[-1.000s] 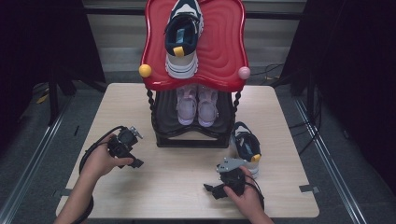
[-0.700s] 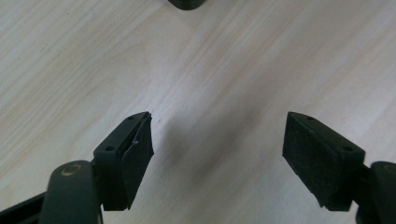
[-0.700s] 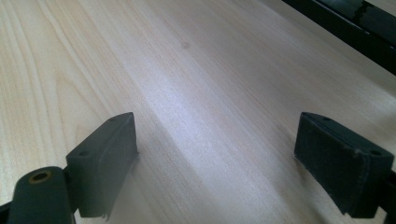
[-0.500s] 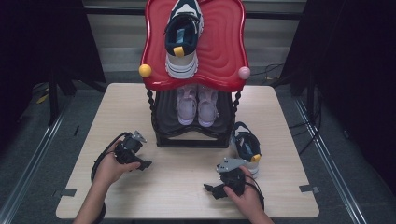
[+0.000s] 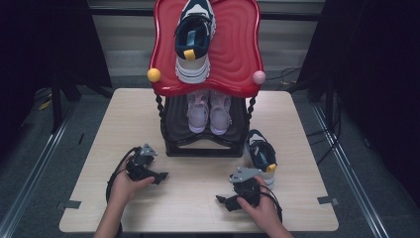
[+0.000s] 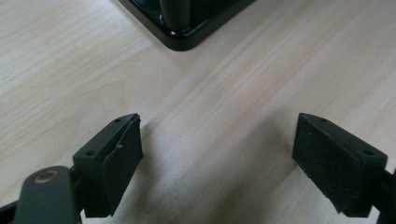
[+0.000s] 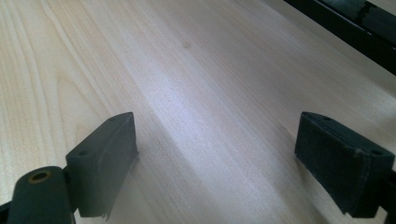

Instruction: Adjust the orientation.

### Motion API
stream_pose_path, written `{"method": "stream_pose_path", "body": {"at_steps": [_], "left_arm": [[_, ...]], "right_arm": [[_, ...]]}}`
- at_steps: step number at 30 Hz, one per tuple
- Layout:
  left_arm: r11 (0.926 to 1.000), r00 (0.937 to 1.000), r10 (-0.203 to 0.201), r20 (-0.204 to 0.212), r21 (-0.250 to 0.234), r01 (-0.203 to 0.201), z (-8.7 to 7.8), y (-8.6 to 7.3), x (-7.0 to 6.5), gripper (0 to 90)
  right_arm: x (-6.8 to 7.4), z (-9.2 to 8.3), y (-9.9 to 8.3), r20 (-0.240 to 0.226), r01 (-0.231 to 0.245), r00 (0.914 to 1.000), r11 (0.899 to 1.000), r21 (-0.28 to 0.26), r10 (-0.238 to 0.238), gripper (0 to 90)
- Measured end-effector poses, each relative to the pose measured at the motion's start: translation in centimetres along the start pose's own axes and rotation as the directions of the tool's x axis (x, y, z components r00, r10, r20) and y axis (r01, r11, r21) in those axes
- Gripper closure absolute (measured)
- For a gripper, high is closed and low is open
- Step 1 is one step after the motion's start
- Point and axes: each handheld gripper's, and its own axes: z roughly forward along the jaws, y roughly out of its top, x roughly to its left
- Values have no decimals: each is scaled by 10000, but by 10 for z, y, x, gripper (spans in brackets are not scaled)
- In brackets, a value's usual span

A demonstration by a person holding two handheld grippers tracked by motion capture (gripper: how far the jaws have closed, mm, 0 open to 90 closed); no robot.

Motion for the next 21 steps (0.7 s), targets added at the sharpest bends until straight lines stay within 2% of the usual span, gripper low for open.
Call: {"method": "stream_pose_path", "body": {"at_steps": [4, 7, 10, 12, 15, 21], "left_arm": [[9991, 9999, 26, -103, -421, -30, 0, -5, 0, 137], [9962, 9999, -100, -76, -866, 93, 2, -10, 0, 119], [9928, 9998, -14, -185, -1197, -8, 3, -13, 2, 95], [9928, 9998, -15, -189, -1200, -8, 3, -13, 2, 93], [9928, 9998, -21, -189, -1201, -2, 3, -13, 2, 93], [9927, 9998, -26, -209, -1204, 1, 3, -13, 1, 91]], "right_arm": [[0, 0, 0, -51, 46, 10000, 10000, -1, -46, 126], [0, -1, -1, -54, 63, 10000, 10000, -1, -63, 127], [0, -1, -1, -39, 16, 10000, 10000, -20, -16, 136], [0, -2, 0, -130, -17, 9999, 10000, -21, 16, 139], [-2, -4, 0, -360, -348, 9988, 9994, -58, 346, 150], [0, -14, 1, -338, -181, 9993, 9997, -147, 176, 167]]}}
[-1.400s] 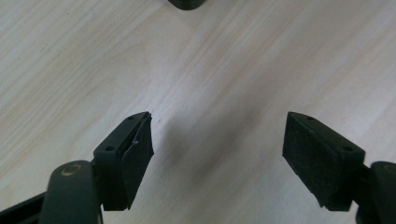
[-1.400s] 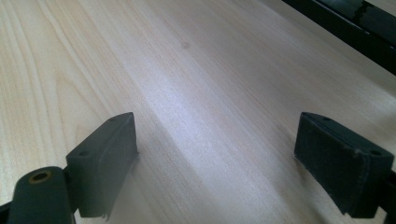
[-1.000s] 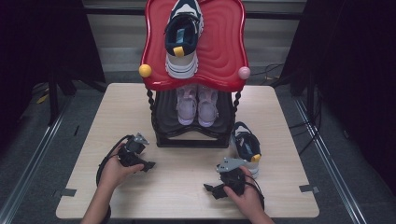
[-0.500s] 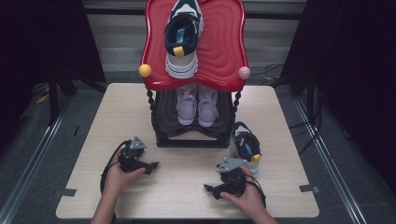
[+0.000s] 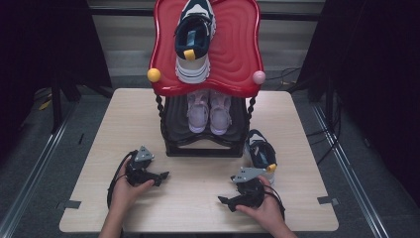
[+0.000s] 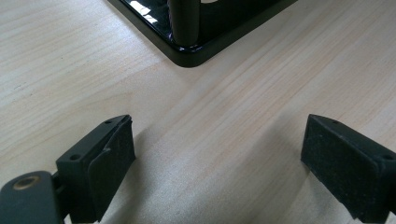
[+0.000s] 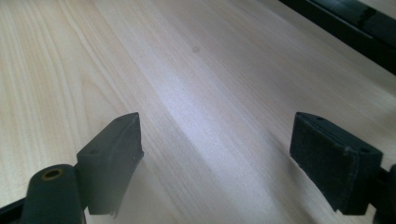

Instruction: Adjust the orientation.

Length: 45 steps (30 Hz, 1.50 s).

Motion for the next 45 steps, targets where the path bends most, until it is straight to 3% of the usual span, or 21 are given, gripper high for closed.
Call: {"method": "stream_pose_path", "body": {"at_steps": [6, 15, 22, 26, 31, 41, 45], "left_arm": [[10000, 10000, 13, 5, 8, -13, 0, 0, 0, 91], [10000, 10000, -6, 11, 0, 6, 0, 0, 0, 91], [10000, 10000, -52, 33, -10, 53, 0, 0, 0, 91], [10000, 10000, -11, 1, -4, 11, 0, 0, 0, 91], [10000, 10000, -45, 21, -25, 46, 0, 0, 0, 91], [10000, 10000, -49, 22, -29, 49, 0, 0, 0, 90], [10000, 10000, -52, 17, -14, 52, 0, 0, 0, 90]], "right_arm": [[1, -8, 5, -114, 144, 9998, 9999, -36, -145, 172], [0, -26, 29, -408, 384, 9984, 9991, -200, -392, 172], [-5, -54, 50, -83, 1053, 9944, 9943, -140, -1055, 183], [-14, -65, 55, 54, 1105, 9939, 9939, 56, -1105, 183], [-25, -72, 53, 309, 1151, 9928, 9928, 321, -1161, 186], [-47, -91, 37, 1057, 732, 9917, 9973, 82, -737, 209], [-52, -97, 33, 1351, 738, 9877, 9965, 392, -785, 229]]}}
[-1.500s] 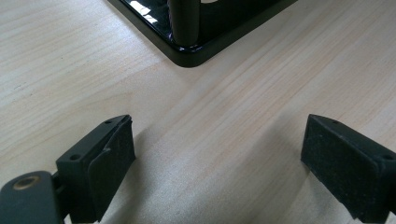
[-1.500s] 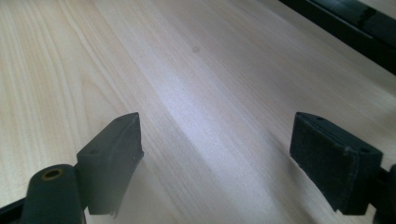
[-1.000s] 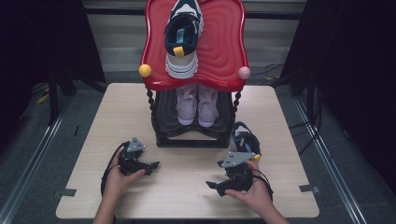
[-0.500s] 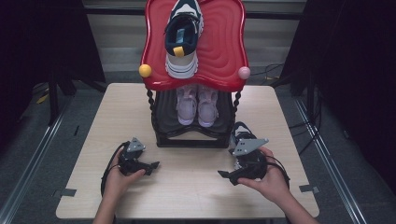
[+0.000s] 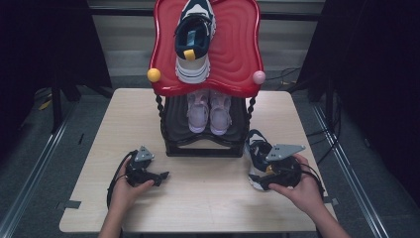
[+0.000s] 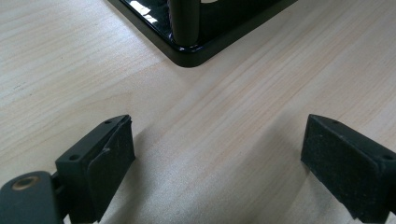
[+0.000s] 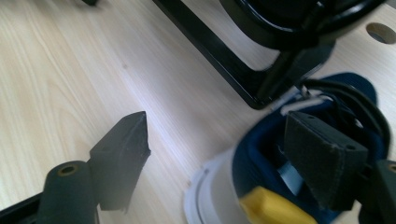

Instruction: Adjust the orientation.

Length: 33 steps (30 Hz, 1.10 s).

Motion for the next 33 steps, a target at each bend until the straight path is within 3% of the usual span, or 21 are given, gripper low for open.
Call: {"method": "stream_pose_path", "body": {"at_steps": [8, 13, 15, 17, 23, 28, 31, 33], "left_arm": [[10000, 10000, -15, 6, 6, 15, 0, 0, 0, 90], [10000, 10000, -18, 11, 6, 18, 0, 0, 0, 91], [10000, 9999, -89, 49, -8, 89, 0, 0, 0, 91], [10000, 10000, -71, 38, -6, 71, 0, 0, 0, 91], [10000, 10000, -82, 44, -7, 82, 0, 0, 0, 91], [10000, 10000, -81, 45, -6, 81, 0, 0, 0, 91], [10000, 10000, -84, 44, -6, 84, 0, 0, 0, 90], [10000, 10000, -80, 44, -6, 80, 0, 0, 0, 91]], "right_arm": [[-7, 5, -9, 6, 125, 9999, 9980, 625, -125, 350], [-8, 8, -8, 459, 409, 9979, 9955, 857, -449, 485], [-10, 9, -9, 653, 519, 9962, 9957, 774, -570, 580], [-13, 9, -10, 577, 201, 9981, 9985, 509, -231, 651], [-16, 10, -6, 689, -3, 9976, 9998, 183, -10, 780], [-19, 14, -2, 925, -142, 9956, 9999, 19, 139, 782], [-21, 16, 0, 662, -516, 9965, 9986, 72, 510, 772], [-25, 16, 1, 427, -753, 9963, 9972, 13, 752, 683]]}}
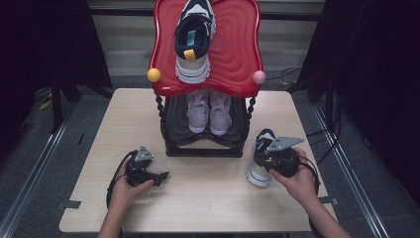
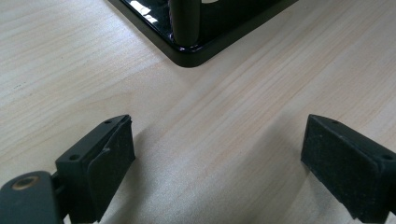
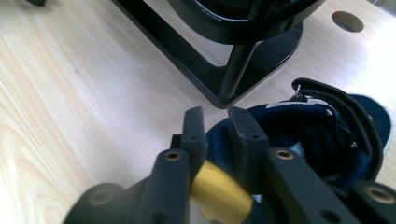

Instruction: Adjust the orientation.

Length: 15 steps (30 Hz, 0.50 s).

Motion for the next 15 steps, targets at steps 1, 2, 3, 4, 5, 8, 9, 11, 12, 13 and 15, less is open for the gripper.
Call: {"method": "stream_pose_path", "body": {"at_steps": [1, 2, 3, 4, 5, 8, 9, 11, 12, 13, 15], "left_arm": [[10000, 10000, -4, 1, 1, 4, 0, 0, 0, 91], [10000, 10000, 1, -2, 9, -1, 0, 0, 0, 91], [10000, 10000, 0, 0, 2, 0, 0, 0, 0, 91], [10000, 10000, 0, -4, 8, 0, 0, 0, 0, 91], [10000, 10000, -4, 1, -2, 4, 0, 0, 0, 91], [10000, 10000, -3, -1, 0, 3, 0, 0, 0, 90], [10000, 10000, -5, -3, 6, 5, 0, 0, 0, 91], [10000, 10000, -4, 1, -1, 4, 0, 0, 0, 91], [10000, 10000, -6, 0, -2, 6, 0, 0, 0, 91], [10000, 10000, 0, -2, 2, 0, 0, 0, 0, 91], [10000, 10000, -6, 1, -1, 6, 0, 0, 0, 91]], "right_arm": [[-2, -1, 1, -136, -213, 9997, 9998, 5, 213, 622], [-4, -4, 2, -211, -363, 9991, 9992, 169, 366, 541], [-5, -6, 3, -286, -372, 9989, 9992, 170, 377, 512], [-5, -6, 3, -286, -372, 9989, 9992, 170, 377, 512], [-6, -7, 4, -383, -418, 9984, 9990, 153, 424, 482], [-8, -12, 8, -605, -262, 9977, 9983, 514, 293, 455], [-8, -12, 10, -629, -127, 9979, 9973, 727, 173, 443], [-9, -12, 12, -821, 256, 9965, 9921, 1232, -155, 433], [-10, -11, 13, -809, 472, 9961, 9886, 1433, -359, 434], [-10, -8, 15, -865, 775, 9943, 9788, 1894, -620, 443], [-9, -7, 16, -833, 959, 9933, 9732, 2089, -800, 457]]}}
